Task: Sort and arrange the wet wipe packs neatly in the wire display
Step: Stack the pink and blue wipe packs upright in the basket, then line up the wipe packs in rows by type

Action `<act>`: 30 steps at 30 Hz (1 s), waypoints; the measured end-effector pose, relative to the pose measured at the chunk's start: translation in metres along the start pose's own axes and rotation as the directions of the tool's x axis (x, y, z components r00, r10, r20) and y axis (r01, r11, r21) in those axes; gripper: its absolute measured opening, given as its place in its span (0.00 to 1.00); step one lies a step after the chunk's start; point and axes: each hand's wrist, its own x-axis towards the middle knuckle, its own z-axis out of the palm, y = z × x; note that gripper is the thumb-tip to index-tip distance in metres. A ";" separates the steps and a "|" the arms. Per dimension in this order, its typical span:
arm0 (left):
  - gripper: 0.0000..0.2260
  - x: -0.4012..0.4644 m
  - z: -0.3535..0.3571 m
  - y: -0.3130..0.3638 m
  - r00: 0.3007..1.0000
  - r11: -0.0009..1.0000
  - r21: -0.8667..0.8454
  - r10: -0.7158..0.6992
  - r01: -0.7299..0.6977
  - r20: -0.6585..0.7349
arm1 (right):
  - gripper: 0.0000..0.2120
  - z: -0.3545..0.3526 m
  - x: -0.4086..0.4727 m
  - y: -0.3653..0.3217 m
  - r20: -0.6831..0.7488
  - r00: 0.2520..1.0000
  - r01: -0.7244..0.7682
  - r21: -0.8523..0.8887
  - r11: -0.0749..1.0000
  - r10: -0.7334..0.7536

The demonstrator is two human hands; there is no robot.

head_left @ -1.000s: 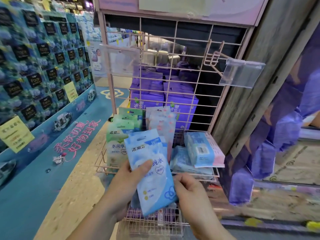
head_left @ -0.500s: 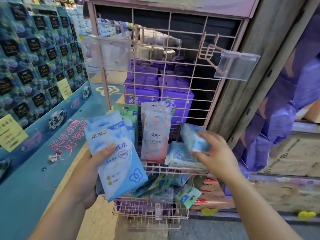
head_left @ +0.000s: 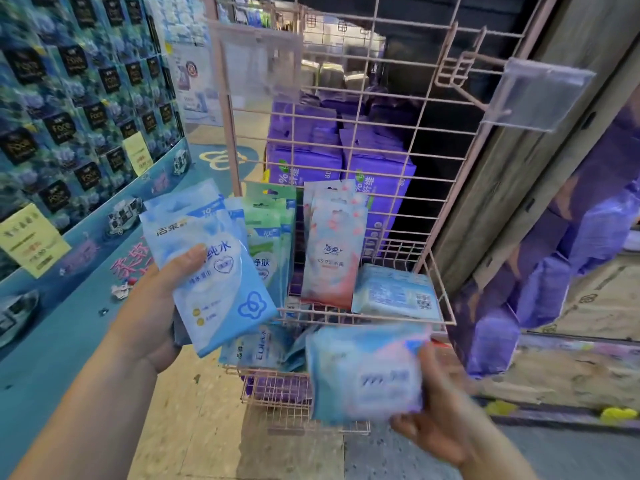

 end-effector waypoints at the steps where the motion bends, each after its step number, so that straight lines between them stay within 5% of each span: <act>1: 0.08 0.001 -0.002 0.001 1.000 1.000 0.005 0.005 -0.005 -0.002 | 0.32 0.000 0.002 0.016 0.031 0.999 -0.033 -0.026 0.999 0.033; 5: 0.11 0.003 -0.011 0.002 0.999 1.000 0.001 -0.020 0.020 0.032 | 0.29 0.020 0.019 0.066 -0.085 0.978 -0.187 0.024 0.982 0.189; 11: 0.19 0.003 -0.028 0.006 0.998 0.998 0.010 -0.056 0.056 0.037 | 0.17 0.052 0.068 0.101 -0.327 0.945 0.014 0.094 0.995 0.018; 14: 0.22 0.003 -0.034 0.008 0.996 0.997 0.029 -0.074 0.073 0.042 | 0.24 0.067 0.095 0.103 -0.386 0.916 0.100 -0.037 0.994 -0.107; 17: 0.21 0.004 -0.039 0.010 0.992 0.994 0.053 -0.097 0.093 0.075 | 0.30 0.082 0.117 0.104 -0.440 0.889 0.028 -0.233 0.972 -0.131; 22: 0.48 0.009 -0.044 0.013 0.987 0.989 0.115 -0.104 0.089 0.125 | 0.25 0.086 0.118 0.099 -0.493 0.859 -0.106 -0.439 0.892 -0.141; 25: 0.40 0.014 -0.043 0.012 0.976 0.986 0.132 -0.127 0.104 0.179 | 0.22 0.083 0.102 0.092 -0.474 0.867 -0.181 -0.582 0.793 -0.151; 28: 0.44 0.017 -0.035 0.008 0.961 0.984 0.156 -0.124 0.087 0.248 | 0.05 0.086 0.066 0.068 -0.426 0.810 -0.056 -0.740 0.671 -0.403; 30: 0.40 0.016 -0.024 0.007 0.948 0.984 0.171 -0.106 0.057 0.299 | 0.04 0.087 0.041 0.034 -0.348 0.687 0.133 -0.803 0.581 -0.638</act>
